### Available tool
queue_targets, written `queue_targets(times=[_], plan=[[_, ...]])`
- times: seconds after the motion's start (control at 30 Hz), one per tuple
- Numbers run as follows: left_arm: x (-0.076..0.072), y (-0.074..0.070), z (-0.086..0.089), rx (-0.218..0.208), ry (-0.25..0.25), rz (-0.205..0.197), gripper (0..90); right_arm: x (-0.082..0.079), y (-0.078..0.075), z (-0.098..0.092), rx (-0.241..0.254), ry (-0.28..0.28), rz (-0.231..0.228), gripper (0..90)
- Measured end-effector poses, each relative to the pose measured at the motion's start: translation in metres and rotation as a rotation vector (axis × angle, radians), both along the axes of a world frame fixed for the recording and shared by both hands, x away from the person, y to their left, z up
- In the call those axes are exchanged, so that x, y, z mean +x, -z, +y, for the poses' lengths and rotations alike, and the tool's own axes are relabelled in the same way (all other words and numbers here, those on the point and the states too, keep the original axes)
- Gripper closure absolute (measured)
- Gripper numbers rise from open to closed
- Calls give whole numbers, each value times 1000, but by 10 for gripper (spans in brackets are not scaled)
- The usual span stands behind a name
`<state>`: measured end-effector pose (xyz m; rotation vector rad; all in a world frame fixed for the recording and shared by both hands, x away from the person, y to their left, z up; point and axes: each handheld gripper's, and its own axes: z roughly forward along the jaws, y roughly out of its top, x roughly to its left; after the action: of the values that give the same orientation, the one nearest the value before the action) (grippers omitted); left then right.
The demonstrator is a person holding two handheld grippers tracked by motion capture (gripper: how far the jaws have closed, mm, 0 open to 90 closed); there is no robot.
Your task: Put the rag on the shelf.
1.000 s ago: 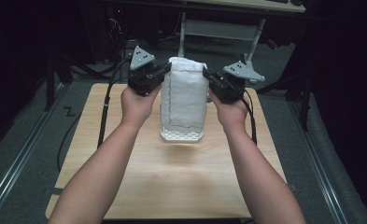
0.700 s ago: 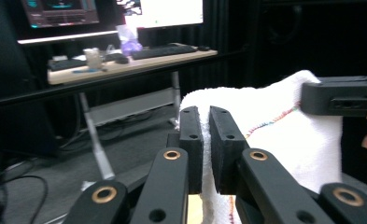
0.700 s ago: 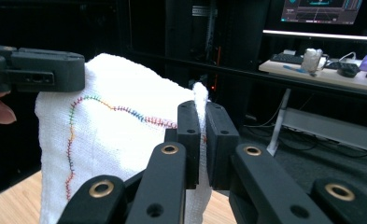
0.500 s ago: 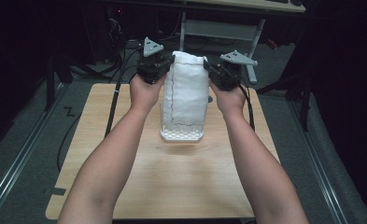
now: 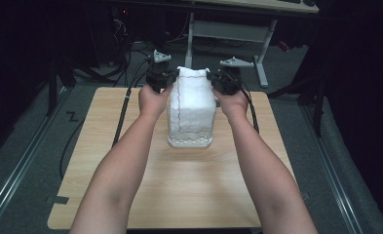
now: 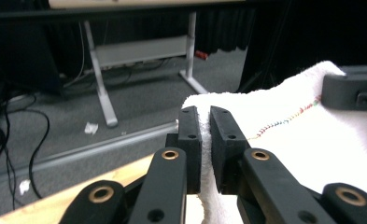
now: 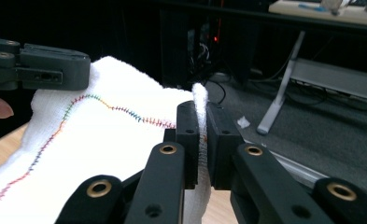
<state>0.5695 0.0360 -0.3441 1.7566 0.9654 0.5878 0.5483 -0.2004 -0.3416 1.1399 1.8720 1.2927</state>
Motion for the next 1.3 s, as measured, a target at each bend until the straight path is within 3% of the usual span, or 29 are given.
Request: queue_targets(times=[0.07, 0.1, 0.17, 0.37, 0.63, 0.8, 1.03, 1.2, 1.3], plan=[[3, 6, 1, -27, 15, 43, 793, 2, 4, 1, -9, 12, 11, 798], [4, 7, 2, -38, 26, 57, 720, 4, 6, 1, -2, 14, 24, 738], [3, 7, 2, -41, 30, 56, 621, 5, 7, 0, 6, 18, 37, 681], [-2, 1, 2, -60, 29, 37, 582, 2, 6, 0, -12, 27, 34, 640], [-17, -7, 2, -53, 45, 16, 563, -10, 7, 2, -27, 16, 32, 602], [-33, -11, 5, -49, 52, 7, 540, -27, 5, 5, -3, -6, 25, 581], [-62, -12, 11, -50, 73, -12, 525, -55, 0, 12, -35, -23, -14, 564], [-81, -9, 14, -33, 87, -25, 513, -76, 0, 10, -31, -20, -26, 552], [-94, -5, 20, -50, 81, -25, 511, -89, 0, 5, -28, -20, -33, 545]])
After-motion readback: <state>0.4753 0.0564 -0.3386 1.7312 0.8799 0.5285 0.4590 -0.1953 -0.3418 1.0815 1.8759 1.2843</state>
